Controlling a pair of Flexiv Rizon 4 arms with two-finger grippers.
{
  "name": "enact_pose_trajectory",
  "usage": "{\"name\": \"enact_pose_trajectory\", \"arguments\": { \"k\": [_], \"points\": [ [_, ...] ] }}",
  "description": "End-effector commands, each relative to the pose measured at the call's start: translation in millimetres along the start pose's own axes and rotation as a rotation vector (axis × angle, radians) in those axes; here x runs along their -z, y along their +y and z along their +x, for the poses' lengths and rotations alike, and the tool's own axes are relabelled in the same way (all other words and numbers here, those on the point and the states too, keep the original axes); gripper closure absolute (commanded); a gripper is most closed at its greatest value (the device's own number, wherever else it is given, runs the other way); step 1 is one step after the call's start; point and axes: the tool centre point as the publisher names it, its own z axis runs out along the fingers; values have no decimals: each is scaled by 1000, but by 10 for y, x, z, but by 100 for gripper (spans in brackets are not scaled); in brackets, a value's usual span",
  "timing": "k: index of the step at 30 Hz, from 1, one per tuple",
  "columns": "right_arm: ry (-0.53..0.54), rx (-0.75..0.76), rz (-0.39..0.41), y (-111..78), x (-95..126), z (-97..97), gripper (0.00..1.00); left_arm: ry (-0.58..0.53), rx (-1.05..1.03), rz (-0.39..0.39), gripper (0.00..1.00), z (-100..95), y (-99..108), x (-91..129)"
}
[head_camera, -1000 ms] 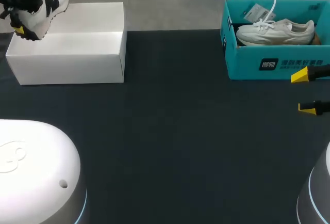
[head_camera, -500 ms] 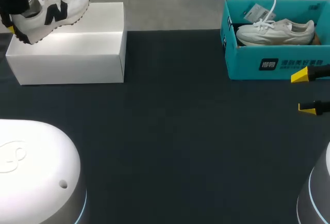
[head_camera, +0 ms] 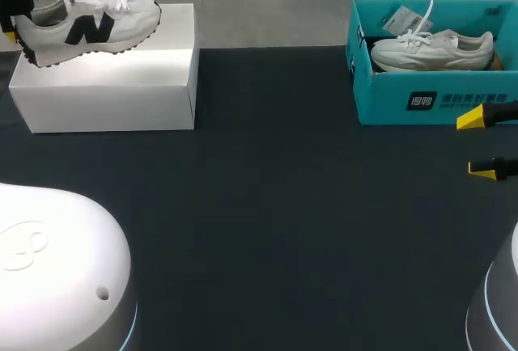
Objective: Take the shoe out of the shoebox, open the shoe tongue, remove and reinsert the insole, then place the shoe into the shoebox
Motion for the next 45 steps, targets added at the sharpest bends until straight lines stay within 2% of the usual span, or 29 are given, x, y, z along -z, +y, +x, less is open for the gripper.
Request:
{"name": "enact_pose_trajectory", "arguments": {
  "k": [1,12,13,19,27,35,45],
  "points": [
    [-3,-2,-8,-50,9,-1,0,4,1,3,100,-7,22,24],
    [-3,-2,-8,-50,9,-1,0,4,1,3,100,-7,22,24],
    [-3,-2,-8,-50,9,-1,0,22,-27,-41,100,-9,25,18],
    [-3,-2,-8,-50,9,-1,0,13,-329,-84,100,-45,51,-38],
    [-3,-2,-8,-50,9,-1,0,-39,-439,-47,100,-84,161,-56],
    [-3,-2,-8,-50,9,-1,0,-27,-403,-50,100,-89,217,-98],
    [-3,-2,-8,-50,9,-1,0,-68,-419,-76,100,-161,183,-279]
  ]
}}
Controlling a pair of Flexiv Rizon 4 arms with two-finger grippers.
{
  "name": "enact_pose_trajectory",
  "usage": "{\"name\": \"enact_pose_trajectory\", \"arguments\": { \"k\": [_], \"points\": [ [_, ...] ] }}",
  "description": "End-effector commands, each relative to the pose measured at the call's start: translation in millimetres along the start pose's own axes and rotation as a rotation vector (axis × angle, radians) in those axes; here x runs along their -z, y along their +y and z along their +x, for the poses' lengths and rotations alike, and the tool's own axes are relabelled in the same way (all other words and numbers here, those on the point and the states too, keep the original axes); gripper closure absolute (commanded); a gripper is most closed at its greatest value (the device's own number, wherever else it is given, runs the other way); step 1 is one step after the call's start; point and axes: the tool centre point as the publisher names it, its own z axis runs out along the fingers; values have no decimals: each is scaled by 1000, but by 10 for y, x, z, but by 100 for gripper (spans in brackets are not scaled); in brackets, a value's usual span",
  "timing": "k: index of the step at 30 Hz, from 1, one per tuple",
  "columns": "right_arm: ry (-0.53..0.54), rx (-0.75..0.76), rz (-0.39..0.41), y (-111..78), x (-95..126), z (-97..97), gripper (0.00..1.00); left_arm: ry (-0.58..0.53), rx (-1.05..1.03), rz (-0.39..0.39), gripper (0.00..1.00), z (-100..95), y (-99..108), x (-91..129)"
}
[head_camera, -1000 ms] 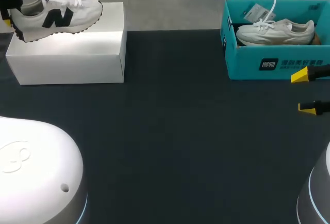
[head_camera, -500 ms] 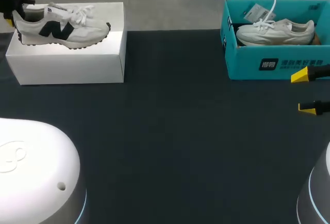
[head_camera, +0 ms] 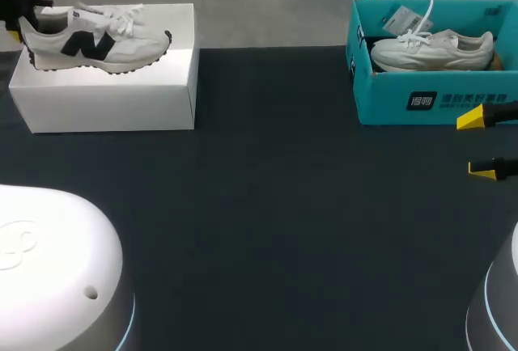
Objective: Take the shoe out of the shoebox, open the shoe tongue, remove and reinsert the insole, then place the shoe into the shoebox
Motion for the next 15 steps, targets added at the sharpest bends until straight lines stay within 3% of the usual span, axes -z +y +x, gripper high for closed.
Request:
{"name": "enact_pose_trajectory", "arguments": {
  "k": [1,15],
  "points": [
    [-3,-2,-8,-49,9,-1,0,-28,-9,-22,100,-13,-37,-99],
    [-3,-2,-8,-49,9,-1,0,-28,-29,10,100,-87,-32,-507]
  ]
}}
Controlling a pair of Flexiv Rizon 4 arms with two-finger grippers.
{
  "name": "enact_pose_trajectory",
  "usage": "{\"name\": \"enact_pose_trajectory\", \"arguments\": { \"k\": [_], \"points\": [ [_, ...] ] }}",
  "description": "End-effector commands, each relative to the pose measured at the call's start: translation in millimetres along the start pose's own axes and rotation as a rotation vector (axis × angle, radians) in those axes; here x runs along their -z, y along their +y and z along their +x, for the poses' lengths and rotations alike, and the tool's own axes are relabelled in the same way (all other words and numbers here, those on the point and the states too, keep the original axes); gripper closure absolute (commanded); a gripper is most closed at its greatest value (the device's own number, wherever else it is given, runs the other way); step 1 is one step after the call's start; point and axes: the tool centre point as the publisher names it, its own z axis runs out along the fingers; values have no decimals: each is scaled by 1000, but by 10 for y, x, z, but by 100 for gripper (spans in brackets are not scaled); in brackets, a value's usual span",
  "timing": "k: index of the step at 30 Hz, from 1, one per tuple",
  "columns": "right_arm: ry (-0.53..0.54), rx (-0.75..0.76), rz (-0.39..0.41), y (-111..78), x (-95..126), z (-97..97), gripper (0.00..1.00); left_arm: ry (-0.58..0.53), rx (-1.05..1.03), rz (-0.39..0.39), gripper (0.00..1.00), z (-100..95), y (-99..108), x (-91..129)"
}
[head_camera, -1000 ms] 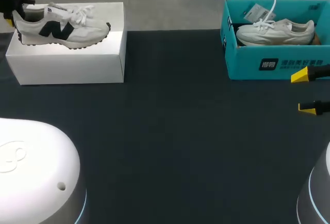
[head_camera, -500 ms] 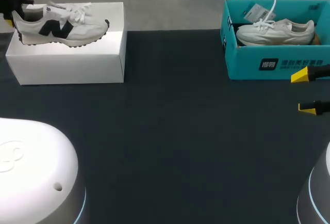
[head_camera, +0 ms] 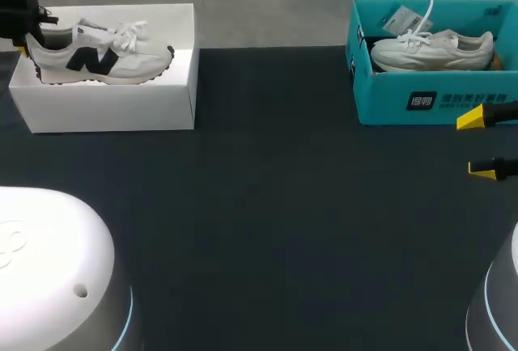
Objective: Take the shoe out of the shoebox, open the shoe tongue, remove and reinsert the insole, then place the shoe into the shoebox
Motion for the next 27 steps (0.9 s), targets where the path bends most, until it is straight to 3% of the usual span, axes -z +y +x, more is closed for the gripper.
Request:
{"name": "enact_pose_trajectory", "arguments": {
  "k": [1,13,27],
  "points": [
    [-3,-2,-8,-50,9,-1,0,-3,-1,13,100,-9,28,-155],
    [-3,-2,-8,-50,9,-1,0,9,-15,17,100,-98,-21,-588],
    [-3,-2,-8,-50,9,-1,0,7,-7,67,100,-145,15,-926]
  ]
}}
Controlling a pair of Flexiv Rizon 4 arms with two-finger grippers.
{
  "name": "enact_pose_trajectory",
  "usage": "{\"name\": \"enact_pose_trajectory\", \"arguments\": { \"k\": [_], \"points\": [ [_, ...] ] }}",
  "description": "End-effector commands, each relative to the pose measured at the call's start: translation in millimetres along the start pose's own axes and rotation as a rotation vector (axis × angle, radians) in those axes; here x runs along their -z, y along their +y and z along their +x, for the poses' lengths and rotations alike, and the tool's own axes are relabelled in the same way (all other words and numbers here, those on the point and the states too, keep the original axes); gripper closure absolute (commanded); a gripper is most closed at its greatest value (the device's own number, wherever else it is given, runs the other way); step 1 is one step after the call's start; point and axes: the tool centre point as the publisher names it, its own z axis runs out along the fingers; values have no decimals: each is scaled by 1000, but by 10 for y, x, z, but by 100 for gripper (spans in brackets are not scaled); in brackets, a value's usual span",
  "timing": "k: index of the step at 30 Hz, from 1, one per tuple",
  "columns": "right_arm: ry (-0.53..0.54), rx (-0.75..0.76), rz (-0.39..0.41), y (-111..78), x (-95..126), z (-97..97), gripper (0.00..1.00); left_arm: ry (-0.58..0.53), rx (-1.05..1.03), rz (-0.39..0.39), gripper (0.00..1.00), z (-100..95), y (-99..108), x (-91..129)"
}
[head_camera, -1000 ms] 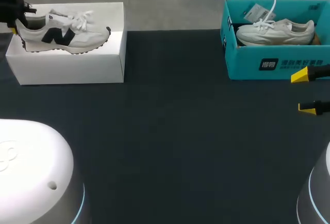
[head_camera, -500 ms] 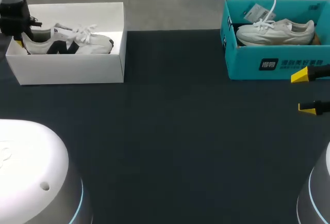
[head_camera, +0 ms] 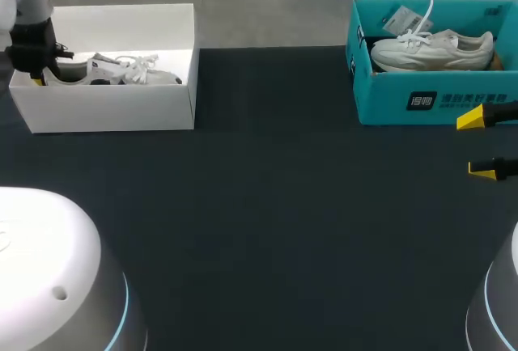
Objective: Take the shoe out of the shoebox, open the shoe tongue, remove and reinsert the insole, then place the shoe into the shoebox
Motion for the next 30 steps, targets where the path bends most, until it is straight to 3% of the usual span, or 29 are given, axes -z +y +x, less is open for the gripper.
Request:
{"name": "enact_pose_trajectory", "arguments": {
  "k": [1,17,18,20,22,23,25,26,27,30],
  "points": [
    [-3,-2,-8,-49,9,-1,0,3,-6,19,100,-5,90,-91],
    [-3,-2,-8,-49,9,-1,0,30,25,56,100,-26,95,-356],
    [-3,-2,-8,-49,9,-1,0,32,26,57,93,-25,98,-367],
    [-3,-2,-8,-49,9,-1,0,33,27,60,96,-23,99,-381],
    [-3,-2,-8,-49,9,-1,0,39,30,61,78,-24,97,-391],
    [-3,-2,-8,-49,9,-1,0,41,29,61,62,-26,93,-389],
    [-3,-2,-8,-49,9,-1,0,36,30,61,39,-19,82,-351],
    [-3,-2,-8,-49,9,-1,0,33,30,61,16,-14,77,-328],
    [-3,-2,-8,-49,9,-1,0,25,35,62,0,-11,72,-301],
    [-3,-2,-8,-49,9,-1,0,6,43,60,0,-3,52,-198]
  ]
}}
